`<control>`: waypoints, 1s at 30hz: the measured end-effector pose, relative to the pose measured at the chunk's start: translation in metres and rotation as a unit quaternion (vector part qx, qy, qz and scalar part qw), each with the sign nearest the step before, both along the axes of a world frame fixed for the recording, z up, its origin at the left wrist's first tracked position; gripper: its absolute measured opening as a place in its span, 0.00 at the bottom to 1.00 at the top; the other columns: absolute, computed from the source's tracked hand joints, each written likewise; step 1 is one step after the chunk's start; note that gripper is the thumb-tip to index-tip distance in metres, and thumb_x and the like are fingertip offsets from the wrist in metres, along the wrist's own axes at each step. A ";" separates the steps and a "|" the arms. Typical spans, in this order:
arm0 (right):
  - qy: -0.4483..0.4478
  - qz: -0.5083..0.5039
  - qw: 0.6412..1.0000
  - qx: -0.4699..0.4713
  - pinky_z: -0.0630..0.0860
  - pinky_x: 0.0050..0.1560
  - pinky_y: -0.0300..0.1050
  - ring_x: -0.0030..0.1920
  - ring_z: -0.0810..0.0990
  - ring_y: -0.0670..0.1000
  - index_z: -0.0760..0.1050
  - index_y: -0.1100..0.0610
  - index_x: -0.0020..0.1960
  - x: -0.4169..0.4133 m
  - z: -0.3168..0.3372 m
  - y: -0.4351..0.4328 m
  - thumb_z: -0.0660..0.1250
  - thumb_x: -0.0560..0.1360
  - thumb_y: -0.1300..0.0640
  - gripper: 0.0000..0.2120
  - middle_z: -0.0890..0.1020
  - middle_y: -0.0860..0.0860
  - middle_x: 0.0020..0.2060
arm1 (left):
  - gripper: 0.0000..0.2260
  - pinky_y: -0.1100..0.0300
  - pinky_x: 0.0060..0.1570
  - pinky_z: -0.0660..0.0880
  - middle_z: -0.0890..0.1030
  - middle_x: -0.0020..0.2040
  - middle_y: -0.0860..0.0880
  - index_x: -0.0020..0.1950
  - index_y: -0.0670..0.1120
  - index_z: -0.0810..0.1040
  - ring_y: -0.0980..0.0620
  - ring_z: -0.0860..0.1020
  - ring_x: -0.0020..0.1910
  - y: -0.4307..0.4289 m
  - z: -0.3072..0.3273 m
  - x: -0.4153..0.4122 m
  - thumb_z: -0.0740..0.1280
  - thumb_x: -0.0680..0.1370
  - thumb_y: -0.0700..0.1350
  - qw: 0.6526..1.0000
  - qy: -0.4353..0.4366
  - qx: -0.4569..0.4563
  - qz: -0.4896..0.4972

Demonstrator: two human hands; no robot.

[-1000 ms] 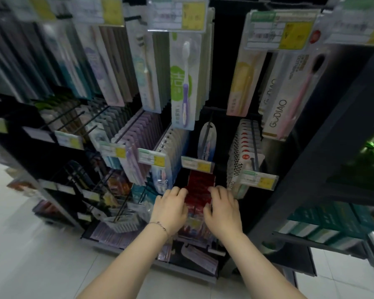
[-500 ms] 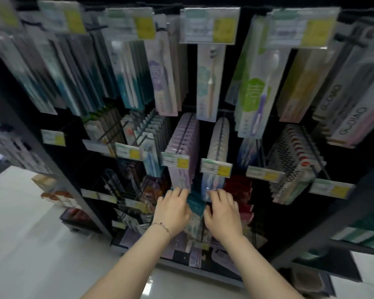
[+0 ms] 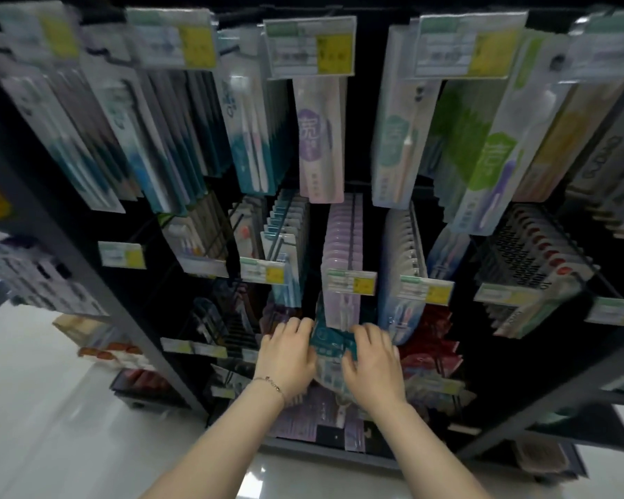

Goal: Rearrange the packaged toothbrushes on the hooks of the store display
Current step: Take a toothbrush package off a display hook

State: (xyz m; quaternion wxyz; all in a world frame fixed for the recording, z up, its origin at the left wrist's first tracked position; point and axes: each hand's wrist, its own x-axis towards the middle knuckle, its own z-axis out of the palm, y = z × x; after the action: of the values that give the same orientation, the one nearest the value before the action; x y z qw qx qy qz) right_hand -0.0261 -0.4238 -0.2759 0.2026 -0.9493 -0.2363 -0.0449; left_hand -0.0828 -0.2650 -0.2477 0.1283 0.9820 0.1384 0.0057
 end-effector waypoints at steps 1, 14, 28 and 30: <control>0.002 0.004 1.000 0.000 0.75 0.52 0.54 0.58 0.75 0.57 0.74 0.55 0.63 -0.001 0.000 0.005 0.70 0.71 0.53 0.22 0.77 0.53 0.57 | 0.19 0.48 0.57 0.71 0.71 0.63 0.51 0.70 0.52 0.65 0.46 0.71 0.63 0.004 -0.001 0.000 0.59 0.80 0.50 1.000 0.003 0.000 0.001; 0.042 0.099 0.993 0.039 0.72 0.64 0.52 0.64 0.73 0.57 0.70 0.54 0.69 0.016 0.008 0.076 0.64 0.75 0.54 0.22 0.74 0.54 0.64 | 0.20 0.49 0.60 0.70 0.72 0.66 0.50 0.70 0.52 0.66 0.47 0.71 0.64 0.057 -0.003 0.014 0.60 0.78 0.50 0.998 0.006 0.010 0.064; 0.158 0.040 0.966 0.201 0.50 0.72 0.35 0.77 0.52 0.42 0.46 0.43 0.80 0.032 0.015 0.140 0.59 0.79 0.65 0.37 0.53 0.42 0.78 | 0.25 0.50 0.69 0.71 0.71 0.71 0.47 0.76 0.50 0.65 0.48 0.71 0.69 0.126 -0.029 0.046 0.62 0.78 0.47 0.951 -0.039 -0.284 0.119; 0.162 0.023 0.963 0.214 0.51 0.70 0.34 0.75 0.48 0.39 0.36 0.36 0.76 0.037 0.027 0.152 0.58 0.77 0.69 0.45 0.43 0.38 0.78 | 0.29 0.50 0.74 0.66 0.68 0.75 0.48 0.79 0.53 0.60 0.50 0.68 0.73 0.133 -0.035 0.058 0.62 0.78 0.45 0.929 -0.069 -0.345 0.111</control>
State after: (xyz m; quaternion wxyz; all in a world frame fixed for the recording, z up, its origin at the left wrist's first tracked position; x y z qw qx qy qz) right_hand 0.0112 -0.2719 -0.2486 0.4375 -0.8728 -0.2067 0.0641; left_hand -0.0248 -0.1324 -0.2823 0.4670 0.8527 0.2309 0.0394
